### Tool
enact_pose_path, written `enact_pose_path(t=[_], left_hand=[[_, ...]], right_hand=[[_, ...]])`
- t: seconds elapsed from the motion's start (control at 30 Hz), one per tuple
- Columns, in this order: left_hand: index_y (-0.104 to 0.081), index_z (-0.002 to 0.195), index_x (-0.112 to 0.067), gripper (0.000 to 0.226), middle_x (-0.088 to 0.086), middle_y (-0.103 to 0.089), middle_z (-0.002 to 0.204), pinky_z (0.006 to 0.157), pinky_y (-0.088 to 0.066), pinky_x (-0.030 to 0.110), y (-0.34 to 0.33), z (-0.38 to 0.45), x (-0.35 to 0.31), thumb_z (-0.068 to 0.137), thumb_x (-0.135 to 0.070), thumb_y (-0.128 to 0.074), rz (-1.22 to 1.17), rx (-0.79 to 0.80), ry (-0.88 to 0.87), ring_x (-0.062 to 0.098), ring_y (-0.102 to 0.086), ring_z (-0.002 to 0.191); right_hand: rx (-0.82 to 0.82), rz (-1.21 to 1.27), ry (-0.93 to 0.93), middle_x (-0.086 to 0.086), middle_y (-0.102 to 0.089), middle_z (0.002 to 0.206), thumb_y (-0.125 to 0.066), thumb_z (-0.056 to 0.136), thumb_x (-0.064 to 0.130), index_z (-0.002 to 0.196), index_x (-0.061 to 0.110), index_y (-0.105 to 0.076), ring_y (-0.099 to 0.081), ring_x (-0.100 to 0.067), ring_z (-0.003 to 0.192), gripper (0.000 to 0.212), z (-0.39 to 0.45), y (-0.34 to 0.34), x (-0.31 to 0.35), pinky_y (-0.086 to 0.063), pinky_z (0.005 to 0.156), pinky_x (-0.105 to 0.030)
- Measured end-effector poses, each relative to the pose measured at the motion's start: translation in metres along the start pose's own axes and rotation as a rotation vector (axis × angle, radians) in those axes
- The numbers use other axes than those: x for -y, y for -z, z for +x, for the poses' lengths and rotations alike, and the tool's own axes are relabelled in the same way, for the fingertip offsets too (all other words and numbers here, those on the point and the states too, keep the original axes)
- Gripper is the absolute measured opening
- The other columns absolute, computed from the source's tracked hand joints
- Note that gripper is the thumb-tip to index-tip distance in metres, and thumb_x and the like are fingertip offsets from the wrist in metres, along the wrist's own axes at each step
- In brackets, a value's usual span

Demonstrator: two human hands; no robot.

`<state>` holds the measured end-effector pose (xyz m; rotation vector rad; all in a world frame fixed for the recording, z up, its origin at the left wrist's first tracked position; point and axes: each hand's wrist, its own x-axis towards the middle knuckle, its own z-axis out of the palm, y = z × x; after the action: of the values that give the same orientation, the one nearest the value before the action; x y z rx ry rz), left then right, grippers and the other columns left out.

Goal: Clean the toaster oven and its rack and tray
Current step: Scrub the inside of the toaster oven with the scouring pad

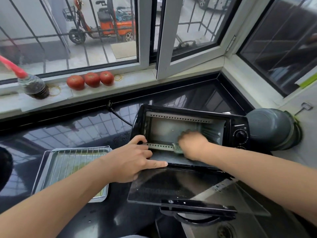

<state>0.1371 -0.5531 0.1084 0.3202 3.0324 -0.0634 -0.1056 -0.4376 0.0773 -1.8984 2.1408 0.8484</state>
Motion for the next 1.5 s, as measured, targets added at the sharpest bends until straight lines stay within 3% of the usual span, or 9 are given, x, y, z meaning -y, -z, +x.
enact_pose_path(t=[0.23,0.53,0.73,0.8,0.97,1.1,1.3,1.4,1.5], left_hand=[[-0.04,0.156,-0.038,0.078,-0.007,-0.052,0.077,0.108,-0.022,0.041,0.002,0.003,-0.003,0.081,-0.023,-0.022,-0.044,-0.074,0.016,0.019,-0.053,0.074],[-0.042,0.155,-0.038,0.071,-0.008,-0.049,0.075,0.107,-0.023,0.041,0.001,0.002,-0.004,0.088,-0.027,-0.023,-0.062,-0.093,0.006,0.018,-0.052,0.072],[-0.038,0.157,-0.038,0.071,-0.009,-0.049,0.075,0.107,-0.023,0.04,-0.002,0.001,-0.005,0.088,-0.025,-0.034,-0.012,-0.067,-0.021,0.017,-0.052,0.073],[-0.036,0.158,-0.037,0.074,-0.009,-0.047,0.076,0.108,-0.022,0.04,-0.002,0.001,-0.006,0.086,-0.023,-0.043,0.005,-0.052,-0.028,0.017,-0.051,0.074],[-0.037,0.157,-0.038,0.079,-0.01,-0.047,0.075,0.107,-0.023,0.039,-0.002,-0.001,-0.01,0.083,-0.021,-0.059,0.046,-0.046,-0.024,0.016,-0.051,0.073],[-0.036,0.158,-0.038,0.092,-0.009,-0.051,0.078,0.108,-0.023,0.04,-0.003,-0.001,-0.008,0.074,-0.017,-0.068,0.042,-0.027,-0.008,0.017,-0.052,0.076],[-0.044,0.153,-0.039,0.078,-0.011,-0.055,0.08,0.107,-0.025,0.039,-0.003,-0.001,-0.009,0.077,-0.02,-0.046,0.075,-0.048,0.003,0.016,-0.055,0.077],[-0.04,0.156,-0.039,0.079,-0.011,-0.052,0.078,0.108,-0.024,0.038,-0.004,0.001,-0.01,0.079,-0.019,-0.041,0.043,-0.045,-0.005,0.015,-0.054,0.076],[-0.038,0.157,-0.038,0.073,-0.01,-0.051,0.077,0.108,-0.023,0.039,-0.004,0.001,-0.011,0.086,-0.021,-0.028,0.025,-0.074,0.016,0.016,-0.052,0.075]], right_hand=[[0.122,-0.135,-0.093,-0.009,-0.059,0.121,-0.057,0.09,0.01,0.122,0.011,-0.063,-0.055,-0.03,0.113,0.033,-0.018,-0.013,-0.011,-0.049,0.086,-0.037],[-0.081,0.356,0.108,-0.004,-0.061,0.094,-0.057,0.079,0.012,0.103,0.022,-0.045,-0.059,-0.031,0.087,0.029,-0.044,0.018,-0.023,-0.051,0.073,-0.042],[-0.646,-0.092,0.302,-0.006,-0.056,0.091,-0.048,0.085,0.004,0.095,0.011,-0.061,-0.052,-0.025,0.084,0.018,-0.039,0.014,-0.038,-0.045,0.063,-0.034],[-0.413,-0.063,0.181,-0.01,-0.056,0.105,-0.054,0.084,0.005,0.098,0.01,-0.062,-0.053,-0.028,0.097,0.017,-0.032,0.002,-0.032,-0.044,0.066,-0.035],[0.428,0.803,-0.27,-0.011,-0.053,0.14,-0.058,0.087,0.02,0.138,0.01,-0.052,-0.054,-0.028,0.119,0.053,-0.012,0.016,-0.037,-0.046,0.097,-0.032],[0.333,0.9,-0.072,-0.002,-0.035,0.157,-0.049,0.093,0.018,0.153,0.018,-0.034,-0.035,-0.02,0.142,0.061,-0.018,0.032,-0.006,-0.025,0.115,-0.028],[0.106,0.62,0.328,-0.011,-0.048,0.143,-0.043,0.103,0.02,0.143,0.011,-0.041,-0.049,-0.029,0.126,0.041,0.004,0.034,0.042,-0.039,0.094,-0.028],[0.168,0.289,0.243,-0.016,-0.051,0.142,-0.048,0.093,0.006,0.154,0.013,-0.024,-0.055,-0.034,0.12,0.066,-0.024,0.017,0.011,-0.051,0.095,-0.044],[0.301,0.04,0.091,-0.015,-0.063,0.12,-0.049,0.09,0.001,0.141,0.002,-0.044,-0.062,-0.034,0.102,0.051,-0.057,0.016,-0.013,-0.055,0.083,-0.042]])
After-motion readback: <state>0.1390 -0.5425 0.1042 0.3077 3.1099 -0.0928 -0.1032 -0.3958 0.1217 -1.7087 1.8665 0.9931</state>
